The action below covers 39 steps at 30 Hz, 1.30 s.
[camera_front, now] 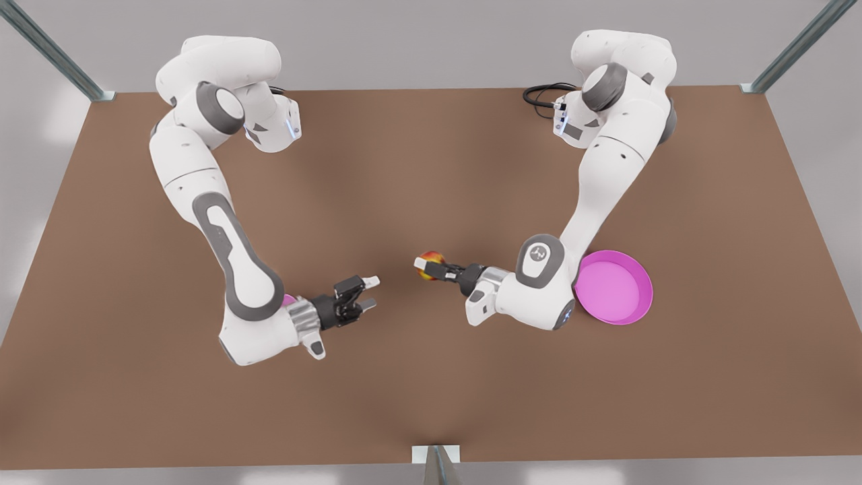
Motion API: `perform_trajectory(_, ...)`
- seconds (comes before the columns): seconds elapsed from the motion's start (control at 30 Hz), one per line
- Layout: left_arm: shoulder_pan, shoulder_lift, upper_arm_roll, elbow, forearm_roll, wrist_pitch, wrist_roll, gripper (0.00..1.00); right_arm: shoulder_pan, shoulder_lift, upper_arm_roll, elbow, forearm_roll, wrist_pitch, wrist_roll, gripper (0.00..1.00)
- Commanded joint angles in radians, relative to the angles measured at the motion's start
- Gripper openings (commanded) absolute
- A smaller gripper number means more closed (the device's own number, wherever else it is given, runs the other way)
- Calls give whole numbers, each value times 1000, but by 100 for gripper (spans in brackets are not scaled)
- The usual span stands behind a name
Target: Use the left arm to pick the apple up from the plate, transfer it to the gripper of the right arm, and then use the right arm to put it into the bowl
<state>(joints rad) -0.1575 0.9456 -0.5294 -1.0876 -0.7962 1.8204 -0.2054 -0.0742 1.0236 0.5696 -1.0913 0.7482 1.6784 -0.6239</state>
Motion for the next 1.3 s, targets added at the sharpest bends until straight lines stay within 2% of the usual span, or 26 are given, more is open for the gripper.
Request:
perform_trajectory(0.0, 6, 7, -1, 0, -72, 37, -112, 72, -1, 4, 7, -10, 66, 58, -945, 100)
perform_trajectory(0.1, 36, 35, 0, 0, -207, 37, -63, 72, -1, 13, 9, -35, 132, 58, -1056, 100)
perform_trajectory(0.27, 39, 59, -1, -1, -262, 43, 37, 72, 5, 35, 26, -45, 175, 60, -1160, 100)
perform_trajectory(0.4, 41, 74, -1, -1, -273, 39, 81, 72, 10, 38, 61, -68, 273, 238, -1168, 100)
perform_trajectory(0.5, 42, 75, -1, -1, -276, 37, 236, 72, 5, 23, 62, -105, 304, 262, -1226, 100)
perform_trajectory(0.67, 44, 81, -1, -3, -296, 39, 336, 73, -44, -85, 84, -280, 416, 343, -1350, 100)
perform_trajectory(1.27, 39, 91, -1, -6, -325, 63, 379, 73, 21, -60, 121, -285, 525, 431, -1398, 100)
